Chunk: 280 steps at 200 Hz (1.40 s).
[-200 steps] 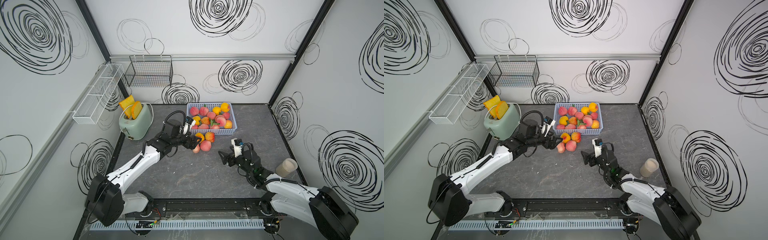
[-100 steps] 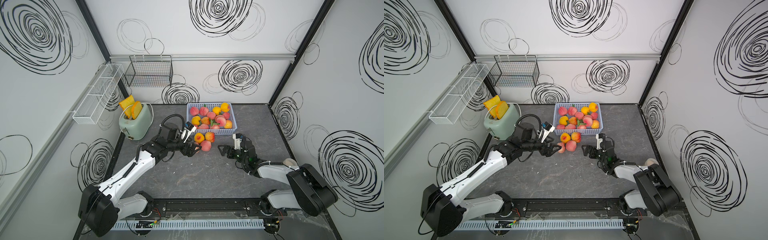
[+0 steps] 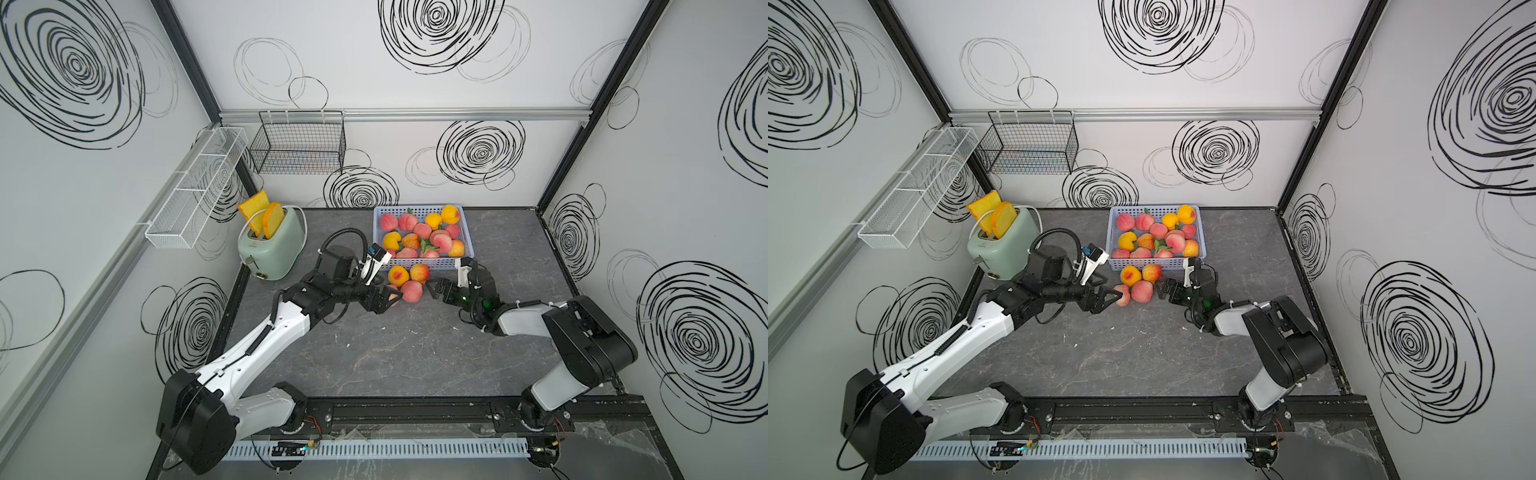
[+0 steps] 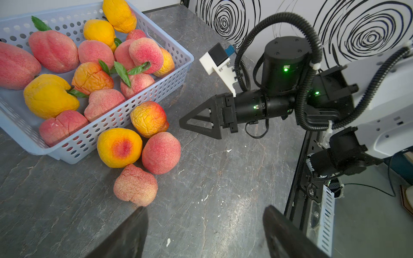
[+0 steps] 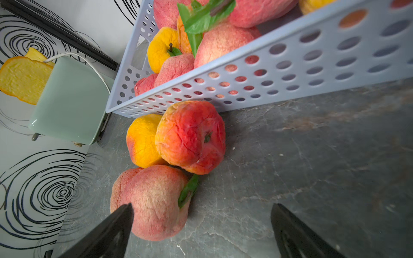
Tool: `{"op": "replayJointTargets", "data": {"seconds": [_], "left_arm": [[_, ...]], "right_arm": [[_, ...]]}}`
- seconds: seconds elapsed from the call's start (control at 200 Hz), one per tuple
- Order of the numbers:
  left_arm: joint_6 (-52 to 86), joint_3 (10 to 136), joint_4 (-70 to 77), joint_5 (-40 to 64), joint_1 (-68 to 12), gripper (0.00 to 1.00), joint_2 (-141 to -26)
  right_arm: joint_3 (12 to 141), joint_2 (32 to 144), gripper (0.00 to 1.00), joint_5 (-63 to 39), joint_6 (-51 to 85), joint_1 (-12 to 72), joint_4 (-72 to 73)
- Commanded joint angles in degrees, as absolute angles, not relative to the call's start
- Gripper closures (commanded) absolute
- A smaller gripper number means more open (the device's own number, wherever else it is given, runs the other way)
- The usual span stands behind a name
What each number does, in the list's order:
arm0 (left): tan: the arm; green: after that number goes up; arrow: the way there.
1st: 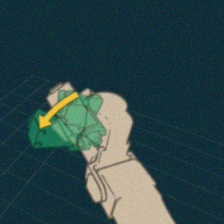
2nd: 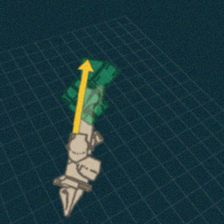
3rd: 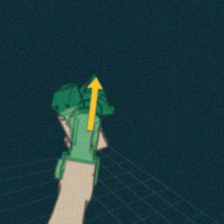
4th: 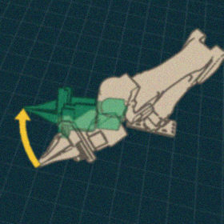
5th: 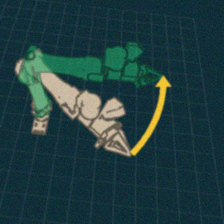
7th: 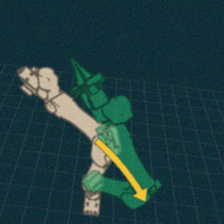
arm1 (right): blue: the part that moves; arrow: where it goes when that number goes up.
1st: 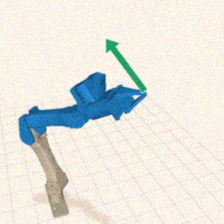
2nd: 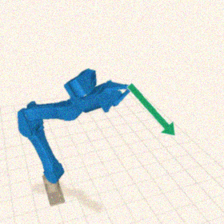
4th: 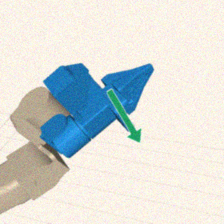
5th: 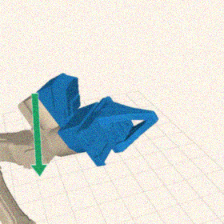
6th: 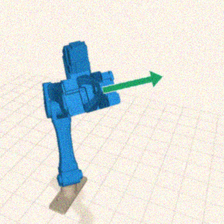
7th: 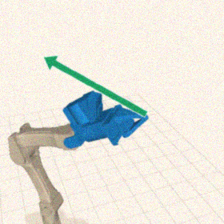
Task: Put the peaches into the basket
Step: Pick up the peach from the center of the board.
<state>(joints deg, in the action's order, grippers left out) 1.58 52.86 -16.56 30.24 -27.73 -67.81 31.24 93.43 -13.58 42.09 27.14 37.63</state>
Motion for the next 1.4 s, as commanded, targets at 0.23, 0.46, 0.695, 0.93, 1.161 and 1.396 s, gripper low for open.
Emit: {"op": "replayJointTargets", "data": {"seconds": [0.23,0.46,0.695,0.93,1.161,1.396], "left_arm": [[1.9,52.4,-14.1,31.3,-26.5,0.15,-66.5],[1.9,52.4,-14.1,31.3,-26.2,0.15,-66.6],[2.1,52.2,-14.0,31.2,-25.9,0.16,-66.7],[2.2,52.3,-13.9,31.2,-25.8,0.16,-66.7],[2.2,52.2,-13.8,31.3,-25.8,0.16,-66.7],[2.5,52.3,-13.8,30.8,-25.7,0.17,-66.7]], "right_arm": [[36.4,101.1,0.0,-14.2,46.3,27.7,43.3],[38.5,105.5,0.01,-14.8,47.6,27.8,45.5],[39.9,107.8,0.0,-14.2,48.9,28.0,46.7],[41.6,110.6,0.04,-12.3,50.5,28.7,46.8],[41.9,112.1,0.1,-11.2,51.2,28.7,47.4],[42.3,112.6,0.21,-10.3,51.7,28.6,47.7]]}}
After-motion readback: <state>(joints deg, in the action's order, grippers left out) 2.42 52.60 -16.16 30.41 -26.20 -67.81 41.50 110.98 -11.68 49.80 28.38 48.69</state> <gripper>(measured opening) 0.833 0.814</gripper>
